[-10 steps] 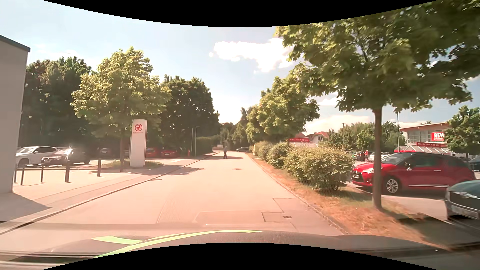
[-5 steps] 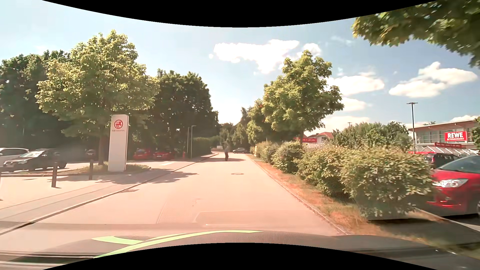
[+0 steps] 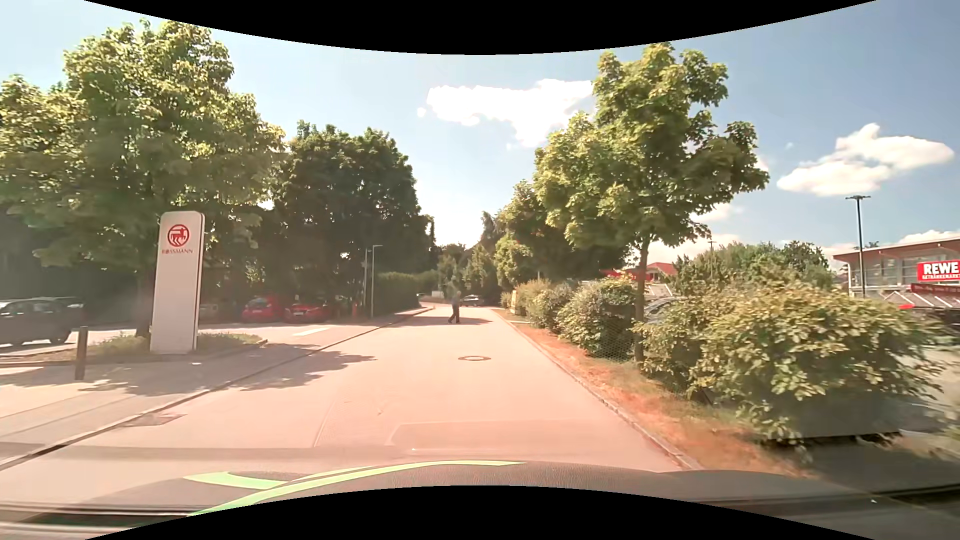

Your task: Follow the waypoints while adhering to traffic rules and regulations

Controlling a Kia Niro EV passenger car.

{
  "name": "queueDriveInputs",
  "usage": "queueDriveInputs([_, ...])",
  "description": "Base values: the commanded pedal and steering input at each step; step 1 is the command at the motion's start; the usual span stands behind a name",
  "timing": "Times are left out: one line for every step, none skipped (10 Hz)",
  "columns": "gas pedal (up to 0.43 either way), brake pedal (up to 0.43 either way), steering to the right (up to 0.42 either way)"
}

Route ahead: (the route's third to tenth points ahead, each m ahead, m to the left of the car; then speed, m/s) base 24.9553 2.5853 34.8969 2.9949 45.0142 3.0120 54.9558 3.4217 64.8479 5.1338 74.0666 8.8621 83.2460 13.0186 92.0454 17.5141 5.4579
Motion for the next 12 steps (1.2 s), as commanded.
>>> queueDriveInputs([0.000, 0.128, 0.004])
queueDriveInputs([0.000, 0.140, 0.003])
queueDriveInputs([0.000, 0.140, 0.004])
queueDriveInputs([0.000, 0.140, 0.003])
queueDriveInputs([0.000, 0.140, 0.003])
queueDriveInputs([0.000, 0.146, 0.003])
queueDriveInputs([0.000, 0.152, 0.003])
queueDriveInputs([0.000, 0.152, 0.003])
queueDriveInputs([0.000, 0.159, 0.003])
queueDriveInputs([0.000, 0.165, 0.003])
queueDriveInputs([0.000, 0.165, 0.003])
queueDriveInputs([0.000, 0.171, 0.003])
